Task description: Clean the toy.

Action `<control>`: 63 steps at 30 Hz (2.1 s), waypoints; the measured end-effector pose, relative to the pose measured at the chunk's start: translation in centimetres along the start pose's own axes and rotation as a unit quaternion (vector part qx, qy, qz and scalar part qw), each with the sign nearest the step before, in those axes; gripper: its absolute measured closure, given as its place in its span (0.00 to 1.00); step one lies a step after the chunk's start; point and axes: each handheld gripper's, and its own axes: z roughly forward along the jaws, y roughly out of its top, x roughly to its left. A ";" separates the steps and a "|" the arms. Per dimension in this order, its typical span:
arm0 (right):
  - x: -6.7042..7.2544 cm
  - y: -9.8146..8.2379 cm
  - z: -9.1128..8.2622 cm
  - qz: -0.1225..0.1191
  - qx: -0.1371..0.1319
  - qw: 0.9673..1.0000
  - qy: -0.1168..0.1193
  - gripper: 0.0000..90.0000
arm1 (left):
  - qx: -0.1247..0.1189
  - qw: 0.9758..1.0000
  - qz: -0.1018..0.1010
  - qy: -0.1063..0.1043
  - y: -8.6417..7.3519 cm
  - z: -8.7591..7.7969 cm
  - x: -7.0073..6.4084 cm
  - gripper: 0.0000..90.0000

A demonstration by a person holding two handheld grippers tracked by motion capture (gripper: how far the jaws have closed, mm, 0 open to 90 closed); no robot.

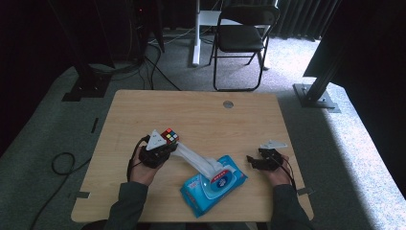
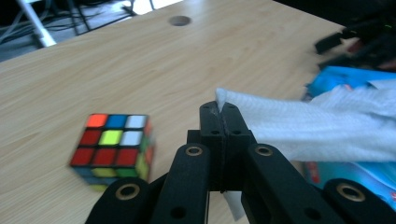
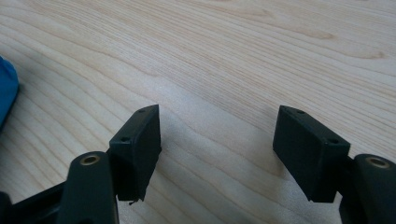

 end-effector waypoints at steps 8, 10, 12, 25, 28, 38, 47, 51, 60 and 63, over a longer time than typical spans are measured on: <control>0.2 0.5 -0.1 0.002 0.019 1.000 -0.005 0.39 | -0.011 1.000 0.000 -0.024 0.3 -0.3 0.0 1.00; 0.6 0.8 -0.2 -0.007 0.025 1.000 -0.009 0.39 | -0.010 1.000 0.004 -0.026 0.4 -0.1 -0.3 1.00; 1.1 1.3 -0.4 -0.014 0.020 1.000 -0.003 0.40 | -0.012 0.999 0.010 -0.034 0.5 0.0 -0.5 1.00; 1.4 1.6 -0.8 -0.025 0.011 1.000 -0.004 0.40 | 0.024 0.989 0.064 -0.129 0.8 2.2 -4.8 0.97; 1.3 1.5 -0.8 -0.024 0.014 1.000 -0.004 0.40 | 0.066 0.981 0.085 -0.161 0.2 4.3 -6.9 0.93; 1.5 1.5 -0.7 -0.028 0.020 0.999 -0.002 0.40 | 0.086 0.974 0.076 -0.196 -0.2 4.9 -7.1 0.56; 1.6 1.4 -0.5 -0.031 0.023 0.999 0.000 0.40 | 0.105 0.968 0.063 -0.218 -0.6 5.6 -6.9 0.44; 1.6 1.4 -0.5 -0.031 0.024 0.999 0.000 0.40 | 0.112 0.966 0.059 -0.224 -0.7 5.7 -6.7 0.44; 1.8 1.5 -0.3 -0.034 0.027 0.999 0.003 0.40 | 0.118 0.963 0.045 -0.239 -0.9 5.9 -6.3 0.48; 1.8 1.5 -0.4 -0.033 0.024 0.999 0.004 0.40 | 0.124 0.959 0.048 -0.251 -0.7 5.8 -6.4 0.56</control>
